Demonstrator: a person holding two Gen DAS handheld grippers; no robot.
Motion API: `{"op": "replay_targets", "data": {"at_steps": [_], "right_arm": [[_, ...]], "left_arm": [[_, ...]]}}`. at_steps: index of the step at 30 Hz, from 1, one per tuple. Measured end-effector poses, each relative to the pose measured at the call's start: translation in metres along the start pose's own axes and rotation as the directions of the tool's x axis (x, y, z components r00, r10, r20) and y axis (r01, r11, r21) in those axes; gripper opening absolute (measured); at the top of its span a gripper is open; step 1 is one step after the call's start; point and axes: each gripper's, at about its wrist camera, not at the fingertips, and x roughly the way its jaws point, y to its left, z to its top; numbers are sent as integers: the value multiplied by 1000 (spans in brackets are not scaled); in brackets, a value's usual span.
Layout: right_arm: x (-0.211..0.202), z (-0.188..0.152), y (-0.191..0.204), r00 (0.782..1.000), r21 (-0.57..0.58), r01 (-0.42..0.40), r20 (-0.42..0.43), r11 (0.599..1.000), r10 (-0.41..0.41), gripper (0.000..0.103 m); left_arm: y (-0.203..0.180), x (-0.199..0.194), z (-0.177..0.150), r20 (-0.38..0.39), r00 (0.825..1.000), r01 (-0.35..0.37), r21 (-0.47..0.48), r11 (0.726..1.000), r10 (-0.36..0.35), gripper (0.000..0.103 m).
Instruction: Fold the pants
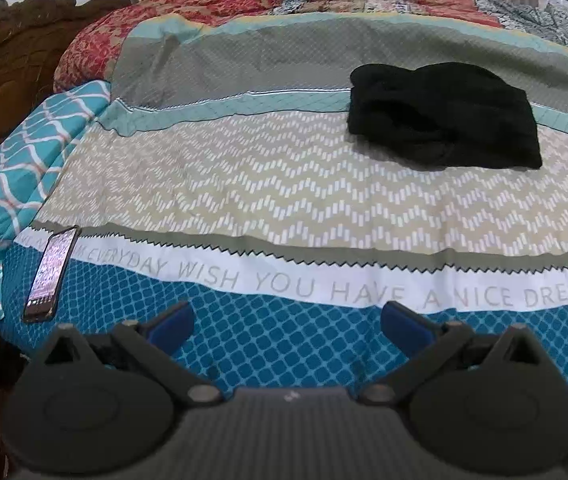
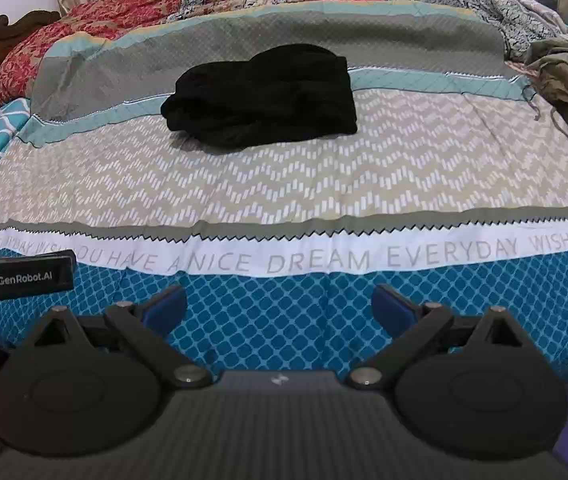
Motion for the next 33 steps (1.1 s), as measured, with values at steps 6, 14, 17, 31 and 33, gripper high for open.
{"op": "replay_targets", "data": {"at_steps": [6, 14, 17, 31, 33], "right_arm": [[4, -2, 2, 1000, 4, -9, -21, 1000, 10, 100], [7, -2, 2, 999, 4, -19, -35, 1000, 19, 100], [8, -2, 1, 999, 10, -22, -40, 1000, 22, 100], [5, -2, -3, 999, 39, -39, -28, 999, 40, 100], [4, -2, -4, 999, 45, -43, -24, 998, 44, 100]], "left_arm": [[2, 1, 0, 3, 1000, -5, 1, 1000, 5, 103], [4, -2, 0, 26, 1000, 0, 9, 1000, 0, 103], [4, -3, 1, 41, 999, -15, 12, 1000, 15, 103], [5, -17, 6, 165, 977, -143, 43, 989, 135, 103], [5, -19, 7, 176, 975, -145, 46, 988, 135, 103]]}}
